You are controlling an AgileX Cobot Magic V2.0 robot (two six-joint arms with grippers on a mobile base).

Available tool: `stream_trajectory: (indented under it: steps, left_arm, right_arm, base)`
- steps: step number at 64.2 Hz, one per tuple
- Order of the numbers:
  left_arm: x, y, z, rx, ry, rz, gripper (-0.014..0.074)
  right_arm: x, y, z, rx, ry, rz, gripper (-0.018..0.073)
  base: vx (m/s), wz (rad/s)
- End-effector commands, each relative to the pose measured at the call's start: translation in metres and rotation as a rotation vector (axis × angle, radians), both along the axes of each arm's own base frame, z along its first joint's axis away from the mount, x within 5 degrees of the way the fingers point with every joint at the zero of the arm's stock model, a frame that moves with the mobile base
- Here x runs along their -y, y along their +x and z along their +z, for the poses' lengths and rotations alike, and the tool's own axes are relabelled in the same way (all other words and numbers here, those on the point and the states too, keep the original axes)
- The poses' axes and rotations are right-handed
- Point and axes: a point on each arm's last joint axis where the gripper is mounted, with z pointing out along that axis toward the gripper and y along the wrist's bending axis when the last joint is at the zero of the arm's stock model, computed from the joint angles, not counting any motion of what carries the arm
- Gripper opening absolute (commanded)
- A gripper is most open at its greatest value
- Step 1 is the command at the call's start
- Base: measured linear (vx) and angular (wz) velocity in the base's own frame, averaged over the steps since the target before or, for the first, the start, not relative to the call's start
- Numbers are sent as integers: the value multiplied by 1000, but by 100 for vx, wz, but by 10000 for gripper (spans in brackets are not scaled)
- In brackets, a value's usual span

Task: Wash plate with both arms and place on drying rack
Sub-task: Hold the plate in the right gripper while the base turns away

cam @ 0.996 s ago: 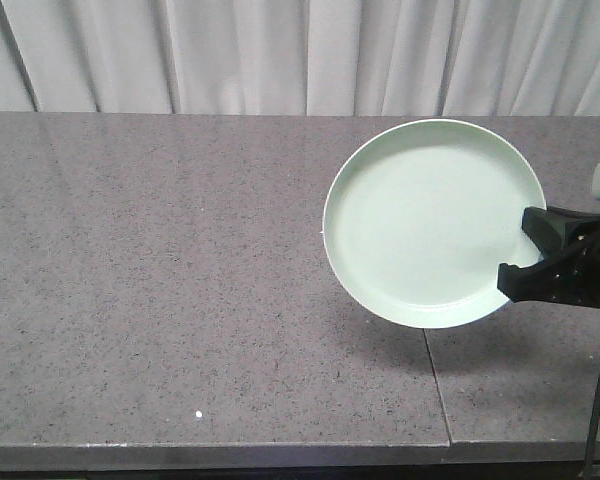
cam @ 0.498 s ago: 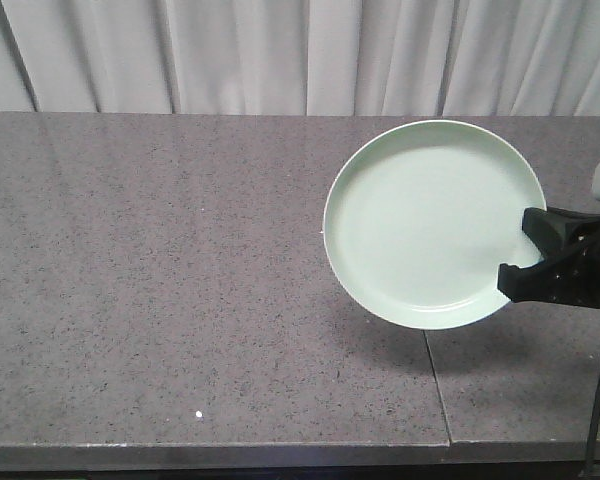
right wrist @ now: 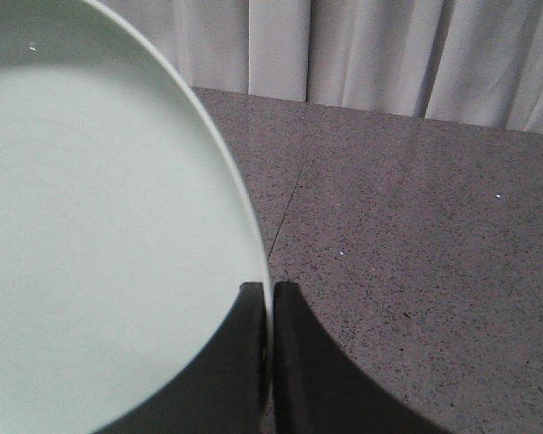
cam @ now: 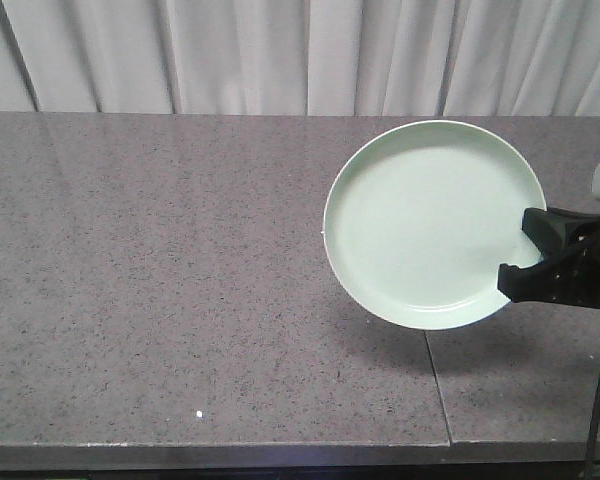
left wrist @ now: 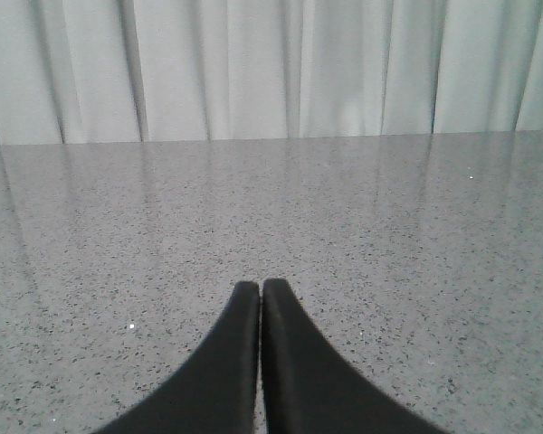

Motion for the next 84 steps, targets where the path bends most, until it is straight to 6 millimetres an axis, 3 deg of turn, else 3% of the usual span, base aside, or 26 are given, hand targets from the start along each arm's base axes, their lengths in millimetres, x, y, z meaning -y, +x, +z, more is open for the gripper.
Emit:
stream_trajectory:
  steps: [1, 84]
  left_arm:
    - [1, 0, 2, 68, -20, -8, -6]
    - [1, 0, 2, 68, -20, -8, -6]
  right_arm:
    - [0, 1, 20, 120, 14, 5, -10]
    - [0, 1, 20, 120, 14, 5, -10]
  base:
    - [0, 0]
    - [-3, 14]
